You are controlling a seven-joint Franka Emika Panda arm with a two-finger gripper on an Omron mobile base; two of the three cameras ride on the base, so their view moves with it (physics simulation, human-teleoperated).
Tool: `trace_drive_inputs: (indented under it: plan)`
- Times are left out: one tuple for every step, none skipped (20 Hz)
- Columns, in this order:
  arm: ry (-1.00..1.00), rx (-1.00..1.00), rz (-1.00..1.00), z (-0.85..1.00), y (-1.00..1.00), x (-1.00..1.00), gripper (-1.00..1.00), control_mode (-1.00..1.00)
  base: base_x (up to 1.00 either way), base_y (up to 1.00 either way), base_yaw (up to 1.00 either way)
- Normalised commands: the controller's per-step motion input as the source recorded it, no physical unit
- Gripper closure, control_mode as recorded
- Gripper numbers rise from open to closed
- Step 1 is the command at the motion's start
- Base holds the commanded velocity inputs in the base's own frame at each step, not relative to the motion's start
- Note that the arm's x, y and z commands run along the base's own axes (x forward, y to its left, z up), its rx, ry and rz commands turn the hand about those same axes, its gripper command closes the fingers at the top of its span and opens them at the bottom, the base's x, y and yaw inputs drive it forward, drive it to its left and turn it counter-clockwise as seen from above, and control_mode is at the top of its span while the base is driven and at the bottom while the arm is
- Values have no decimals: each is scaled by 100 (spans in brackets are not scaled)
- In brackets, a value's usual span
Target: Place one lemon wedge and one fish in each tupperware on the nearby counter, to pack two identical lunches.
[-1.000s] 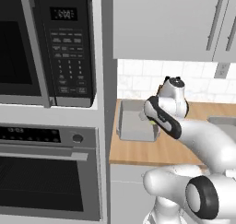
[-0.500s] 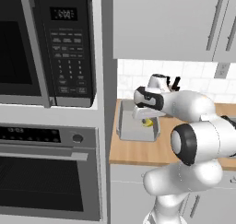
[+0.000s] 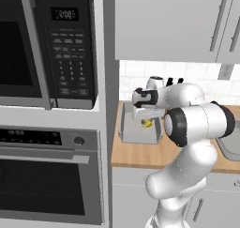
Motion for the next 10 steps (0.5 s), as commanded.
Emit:
trace_drive_inputs:
  plan:
    - [0,0,0,0,0,77,100,-100,0,0,0]
    - [5,-1,0,0,0,83,100,-100,0,0,0]
    - [7,-1,0,0,0,88,100,-100,0,0,0]
    - [8,-2,0,0,0,81,100,-100,0,0,0]
    - [7,-2,0,0,0,67,100,-100,0,0,0]
    - [5,0,0,0,0,43,100,-100,0,0,0]
    - [5,0,0,-1,0,16,100,-100,0,0,0]
    - [7,0,0,-12,0,2,100,-100,0,0,0]
    - [8,0,0,-27,0,0,100,-100,0,0,0]
    - [8,0,0,-36,0,0,100,-100,0,0,0]
